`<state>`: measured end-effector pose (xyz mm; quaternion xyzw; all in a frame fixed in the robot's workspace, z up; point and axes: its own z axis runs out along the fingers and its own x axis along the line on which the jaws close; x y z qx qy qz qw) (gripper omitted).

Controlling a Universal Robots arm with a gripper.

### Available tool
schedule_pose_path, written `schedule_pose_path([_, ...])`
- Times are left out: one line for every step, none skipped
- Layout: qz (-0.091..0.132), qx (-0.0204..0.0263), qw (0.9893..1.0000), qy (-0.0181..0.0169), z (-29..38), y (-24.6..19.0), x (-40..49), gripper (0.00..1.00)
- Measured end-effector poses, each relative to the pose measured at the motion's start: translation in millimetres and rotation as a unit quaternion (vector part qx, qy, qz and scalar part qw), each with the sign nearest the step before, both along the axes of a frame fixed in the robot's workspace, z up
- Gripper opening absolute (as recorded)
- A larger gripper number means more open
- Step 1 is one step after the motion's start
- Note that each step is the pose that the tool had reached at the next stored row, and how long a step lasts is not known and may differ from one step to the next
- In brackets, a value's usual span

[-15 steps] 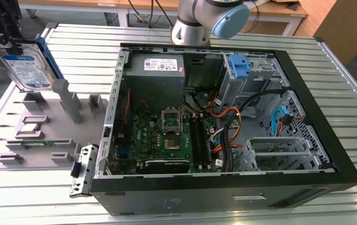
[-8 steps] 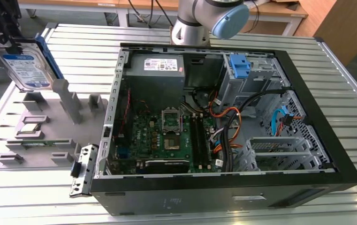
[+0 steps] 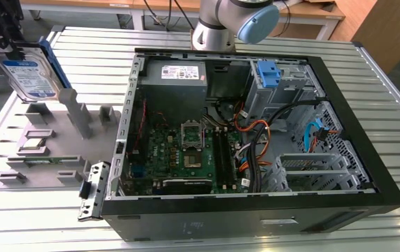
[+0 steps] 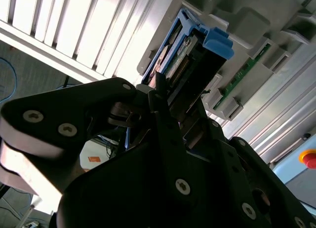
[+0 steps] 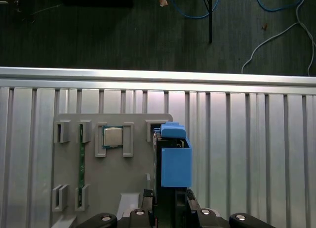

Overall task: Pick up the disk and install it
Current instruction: 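Pick up the disk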

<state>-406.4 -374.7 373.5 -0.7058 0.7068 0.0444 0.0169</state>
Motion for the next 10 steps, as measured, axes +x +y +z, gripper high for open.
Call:
schedule_pose_path([0.000, 0.0000, 1.0000, 0.0000, 0.4, 0.0, 0.0, 0.35])
schedule_pose_path([0.000, 0.0000, 1.0000, 0.0000, 0.8, 0.0, 0.0, 0.35])
schedule_pose_path([0.000, 0.0000, 1.0000, -0.0001, 1.3, 0.0, 0.0, 0.35])
schedule_pose_path([0.000, 0.0000, 1.0000, 0.0000, 2.0, 0.0, 0.0, 0.35])
schedule_pose_path([0.000, 0.0000, 1.0000, 0.0000, 2.8, 0.0, 0.1, 0.35])
schedule_pose_path([0.000, 0.0000, 1.0000, 0.0000, 3.7, 0.0, 0.1, 0.35])
schedule_pose_path([0.000, 0.0001, 1.0000, -0.0001, 4.5, 0.0, 0.0, 0.35])
schedule_pose_path([0.000, 0.0000, 1.0000, 0.0000, 5.5, 0.0, 0.0, 0.35])
schedule_pose_path([0.000, 0.0000, 1.0000, 0.0000, 6.5, 0.0, 0.0, 0.35])
schedule_pose_path([0.000, 0.0001, 1.0000, -0.0001, 7.3, 0.0, 0.0, 0.35])
